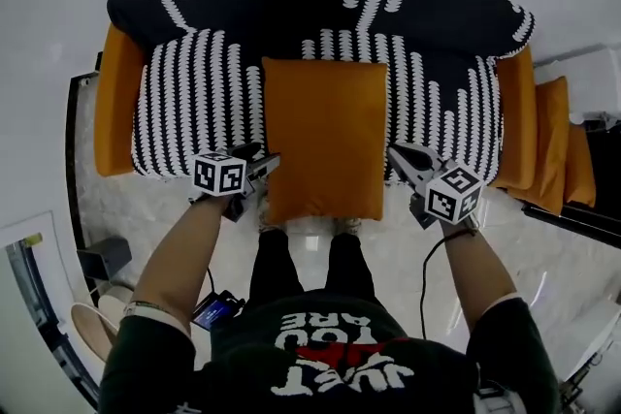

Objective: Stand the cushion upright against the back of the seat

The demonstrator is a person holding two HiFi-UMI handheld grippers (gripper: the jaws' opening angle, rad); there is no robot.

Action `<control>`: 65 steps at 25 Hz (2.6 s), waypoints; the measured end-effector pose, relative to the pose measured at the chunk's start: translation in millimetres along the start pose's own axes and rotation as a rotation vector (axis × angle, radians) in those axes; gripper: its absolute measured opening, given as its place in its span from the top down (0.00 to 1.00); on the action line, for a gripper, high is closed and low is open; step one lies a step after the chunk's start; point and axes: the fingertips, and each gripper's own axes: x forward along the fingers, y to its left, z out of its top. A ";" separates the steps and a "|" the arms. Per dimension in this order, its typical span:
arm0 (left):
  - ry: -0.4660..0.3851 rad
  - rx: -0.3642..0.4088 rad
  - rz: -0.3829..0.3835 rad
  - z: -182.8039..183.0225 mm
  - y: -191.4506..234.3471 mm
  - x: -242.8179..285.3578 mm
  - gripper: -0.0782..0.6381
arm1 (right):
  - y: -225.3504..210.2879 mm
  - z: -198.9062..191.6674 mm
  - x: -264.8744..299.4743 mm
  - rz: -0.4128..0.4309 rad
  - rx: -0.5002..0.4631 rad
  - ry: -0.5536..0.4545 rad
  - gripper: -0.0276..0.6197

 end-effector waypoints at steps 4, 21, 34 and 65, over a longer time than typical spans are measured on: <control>0.066 -0.098 -0.001 -31.0 40.0 43.5 0.35 | -8.5 -39.5 22.3 0.018 0.030 0.041 0.92; 0.198 -0.371 -0.087 -80.4 96.8 140.5 0.06 | -32.7 -115.2 47.2 0.035 0.102 0.102 0.92; 0.126 -0.342 -0.222 -71.6 71.4 147.9 0.51 | -36.9 -131.4 52.0 0.043 0.137 0.123 0.92; -0.142 0.047 -0.365 103.2 -138.2 -0.6 0.70 | -6.4 77.4 -79.3 -0.083 -0.020 -0.147 0.92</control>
